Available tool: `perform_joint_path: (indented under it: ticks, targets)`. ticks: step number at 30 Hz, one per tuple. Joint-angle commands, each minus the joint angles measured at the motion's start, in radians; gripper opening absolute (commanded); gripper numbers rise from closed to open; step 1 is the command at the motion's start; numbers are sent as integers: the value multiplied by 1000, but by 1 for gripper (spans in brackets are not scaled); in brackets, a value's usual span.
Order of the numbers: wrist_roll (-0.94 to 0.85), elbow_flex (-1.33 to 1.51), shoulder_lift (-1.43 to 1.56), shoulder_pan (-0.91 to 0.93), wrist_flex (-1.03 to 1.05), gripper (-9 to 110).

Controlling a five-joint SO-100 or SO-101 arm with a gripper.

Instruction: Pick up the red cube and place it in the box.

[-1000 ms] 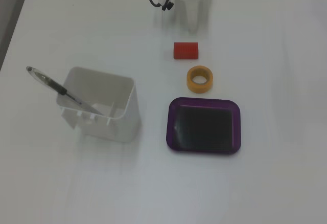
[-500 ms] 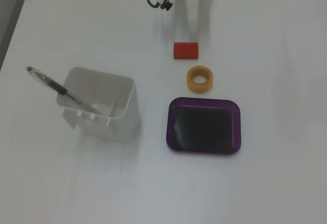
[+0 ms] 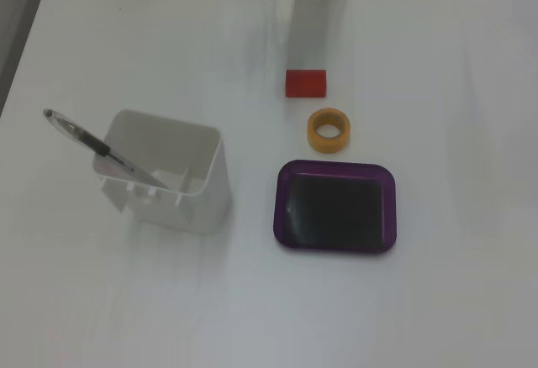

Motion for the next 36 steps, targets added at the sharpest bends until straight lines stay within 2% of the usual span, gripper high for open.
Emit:
perform_joint_path:
  ticks: [1, 7, 13, 26, 36]
  targets:
    - [-3, -209, -282, 0, 60, 24]
    - [-2, -460, -669, -3, 164, 27]
    - [48, -588, -893, -5, 163, 27]
    - [91, -591, -974, -121, 86, 27]
    - [86, -474, -973, -109, -37, 26]
